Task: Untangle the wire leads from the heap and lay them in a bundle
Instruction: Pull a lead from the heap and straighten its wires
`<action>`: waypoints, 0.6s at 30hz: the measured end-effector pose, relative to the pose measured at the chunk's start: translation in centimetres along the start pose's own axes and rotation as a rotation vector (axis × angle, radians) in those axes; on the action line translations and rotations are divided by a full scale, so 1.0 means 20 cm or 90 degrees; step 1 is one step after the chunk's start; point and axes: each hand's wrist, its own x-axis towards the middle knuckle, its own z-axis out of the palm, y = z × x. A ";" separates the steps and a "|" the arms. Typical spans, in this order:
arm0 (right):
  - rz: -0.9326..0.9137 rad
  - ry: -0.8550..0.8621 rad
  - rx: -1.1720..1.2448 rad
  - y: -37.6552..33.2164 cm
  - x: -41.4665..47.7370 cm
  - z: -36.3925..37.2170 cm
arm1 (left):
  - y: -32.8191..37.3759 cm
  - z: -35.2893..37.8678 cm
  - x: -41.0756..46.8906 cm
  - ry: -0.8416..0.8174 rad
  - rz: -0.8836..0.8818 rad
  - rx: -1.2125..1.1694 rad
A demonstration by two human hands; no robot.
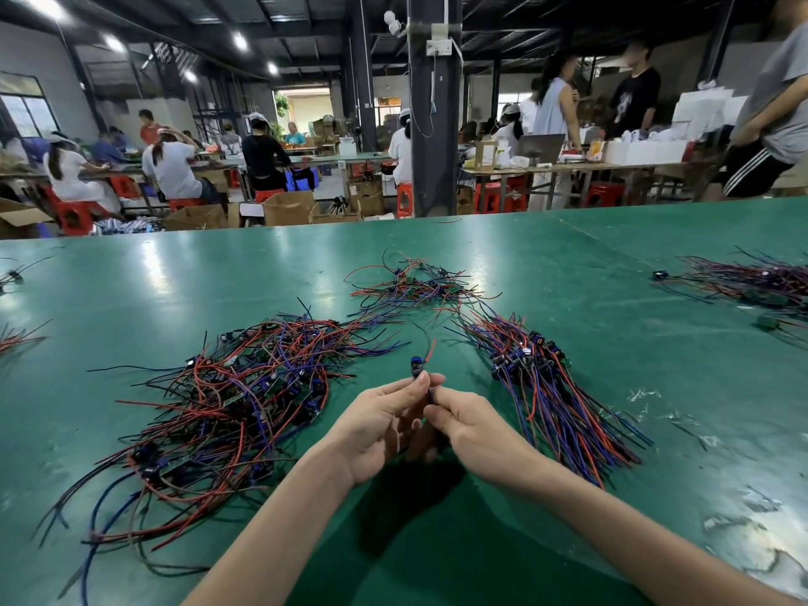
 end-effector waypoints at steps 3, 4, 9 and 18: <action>0.004 0.000 0.000 -0.01 0.00 0.00 | 0.00 0.00 0.00 0.009 0.005 0.003; 0.006 0.001 0.003 -0.01 0.00 0.00 | 0.00 0.00 0.01 0.010 0.008 -0.001; 0.016 0.005 0.023 -0.01 0.00 -0.01 | -0.01 0.00 0.02 0.034 0.052 -0.013; 0.082 -0.084 0.328 -0.04 0.00 -0.01 | 0.00 -0.01 0.02 0.056 0.096 -0.007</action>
